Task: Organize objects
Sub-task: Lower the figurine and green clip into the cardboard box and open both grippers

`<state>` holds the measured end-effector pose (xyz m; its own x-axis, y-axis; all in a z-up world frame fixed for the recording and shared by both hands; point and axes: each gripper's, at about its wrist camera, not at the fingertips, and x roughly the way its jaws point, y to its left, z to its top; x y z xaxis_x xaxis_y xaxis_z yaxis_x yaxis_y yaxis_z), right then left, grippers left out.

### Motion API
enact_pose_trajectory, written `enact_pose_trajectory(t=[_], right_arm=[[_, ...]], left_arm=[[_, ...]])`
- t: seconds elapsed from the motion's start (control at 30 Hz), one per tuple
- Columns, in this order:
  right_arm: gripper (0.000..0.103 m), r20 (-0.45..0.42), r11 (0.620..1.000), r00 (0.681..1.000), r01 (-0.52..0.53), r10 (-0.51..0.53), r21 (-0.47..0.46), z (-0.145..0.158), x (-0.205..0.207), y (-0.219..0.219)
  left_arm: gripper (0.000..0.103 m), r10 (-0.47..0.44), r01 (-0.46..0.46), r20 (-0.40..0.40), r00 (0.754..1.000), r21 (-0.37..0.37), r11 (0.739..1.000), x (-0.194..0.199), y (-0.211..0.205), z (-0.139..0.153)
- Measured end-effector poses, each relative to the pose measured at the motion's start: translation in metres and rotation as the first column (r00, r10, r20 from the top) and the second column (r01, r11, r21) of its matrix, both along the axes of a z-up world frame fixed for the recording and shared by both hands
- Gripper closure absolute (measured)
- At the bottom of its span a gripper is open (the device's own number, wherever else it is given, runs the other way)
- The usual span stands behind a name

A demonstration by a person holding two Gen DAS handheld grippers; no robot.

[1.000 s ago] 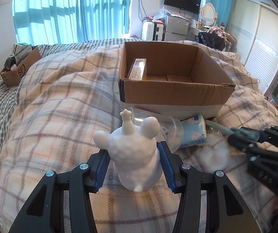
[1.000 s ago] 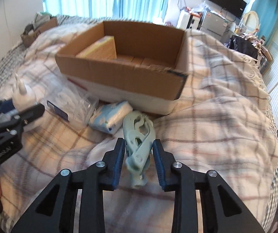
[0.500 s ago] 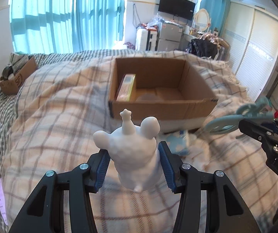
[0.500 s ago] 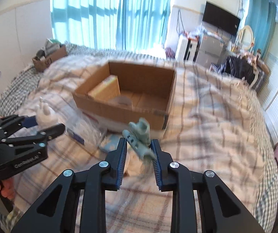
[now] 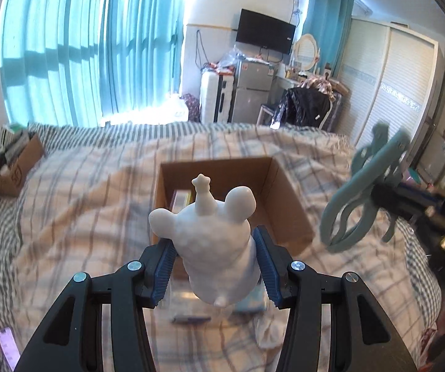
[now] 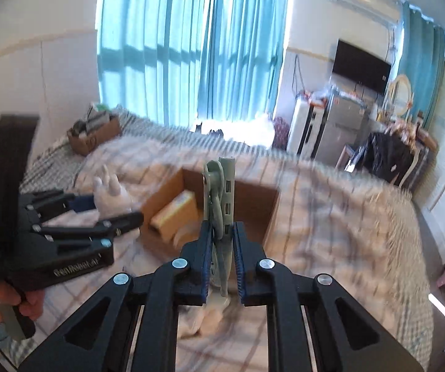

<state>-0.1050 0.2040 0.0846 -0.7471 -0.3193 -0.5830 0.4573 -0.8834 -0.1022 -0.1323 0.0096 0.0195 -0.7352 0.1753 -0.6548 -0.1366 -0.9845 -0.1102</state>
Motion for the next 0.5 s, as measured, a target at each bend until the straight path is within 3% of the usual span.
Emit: enact_pose_trajectory(t=[0.17, 0.3, 0.4, 0.5], right_arm=[[0.091, -0.066, 1.000, 0.998, 0.002, -0.002, -0.010, 0.049, -0.031, -0.002], [0.090, 0.000, 0.994, 1.000, -0.003, 0.003, -0.108, 0.068, -0.075, 0.004], [0.090, 0.008, 0.996, 1.000, 0.016, -0.015, -0.083, 0.060, -0.099, -0.001], [0.090, 0.063, 0.996, 0.998, 0.017, -0.012, -0.084, 0.033, -0.121, -0.007]], left_arm=[[0.052, 0.009, -0.009, -0.029, 1.000, -0.015, 1.000, -0.034, -0.001, 0.026], [0.052, 0.013, -0.014, -0.035, 0.999, -0.030, 0.999, -0.064, -0.001, 0.037], [0.052, 0.009, -0.010, -0.017, 1.000, -0.055, 0.998, -0.087, 0.002, 0.024], [0.052, 0.002, -0.001, 0.033, 0.999, -0.030, 1.000, -0.104, 0.005, -0.003]])
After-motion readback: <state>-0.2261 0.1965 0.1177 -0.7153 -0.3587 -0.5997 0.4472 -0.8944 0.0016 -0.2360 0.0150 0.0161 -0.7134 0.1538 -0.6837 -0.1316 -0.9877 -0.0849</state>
